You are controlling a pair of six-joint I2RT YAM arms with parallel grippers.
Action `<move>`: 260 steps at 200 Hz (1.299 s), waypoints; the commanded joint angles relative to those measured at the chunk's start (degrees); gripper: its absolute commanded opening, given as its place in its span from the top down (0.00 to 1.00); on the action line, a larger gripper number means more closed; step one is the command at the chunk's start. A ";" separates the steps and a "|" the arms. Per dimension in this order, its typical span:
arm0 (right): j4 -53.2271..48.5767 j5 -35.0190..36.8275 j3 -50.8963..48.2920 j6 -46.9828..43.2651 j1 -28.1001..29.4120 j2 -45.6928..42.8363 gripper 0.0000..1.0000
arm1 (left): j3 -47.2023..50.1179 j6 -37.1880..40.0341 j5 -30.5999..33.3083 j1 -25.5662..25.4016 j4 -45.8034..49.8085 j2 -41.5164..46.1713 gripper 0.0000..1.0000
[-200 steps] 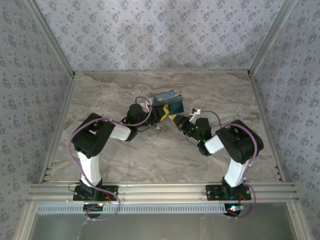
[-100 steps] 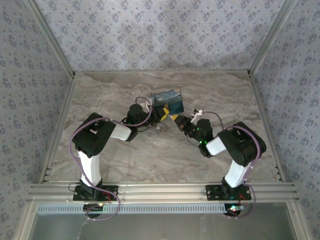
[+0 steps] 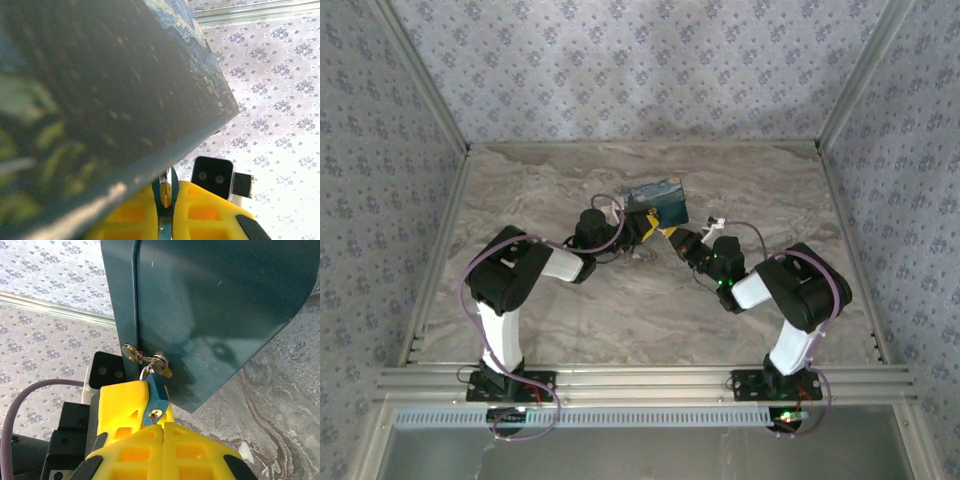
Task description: Unlock the padlock with the key
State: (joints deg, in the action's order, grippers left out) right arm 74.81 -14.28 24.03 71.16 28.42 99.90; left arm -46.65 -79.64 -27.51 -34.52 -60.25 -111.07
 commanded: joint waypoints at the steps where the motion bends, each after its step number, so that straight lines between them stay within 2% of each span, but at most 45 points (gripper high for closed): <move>1: 1.70 1.80 1.17 -0.61 0.29 1.67 1.00 | -1.22 -1.12 -1.58 -1.24 -4.24 -0.38 0.96; 158: 3.68 4.38 4.16 -0.38 5.22 5.19 1.00 | -0.76 -2.45 0.07 -1.82 -7.24 -0.37 0.96; 219: 4.82 5.56 2.61 0.91 3.21 4.48 1.00 | 0.02 -2.57 -0.35 -1.86 -7.43 -0.01 0.96; 260: 4.89 3.34 0.03 1.25 1.44 2.98 1.00 | 0.34 -2.45 -0.40 -1.35 -7.77 -0.29 0.96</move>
State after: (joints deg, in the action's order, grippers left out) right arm 78.41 -11.38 25.43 71.50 31.42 104.38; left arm -46.65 -81.73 -23.77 -34.94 -63.22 -111.87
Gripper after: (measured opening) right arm 0.064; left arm 0.087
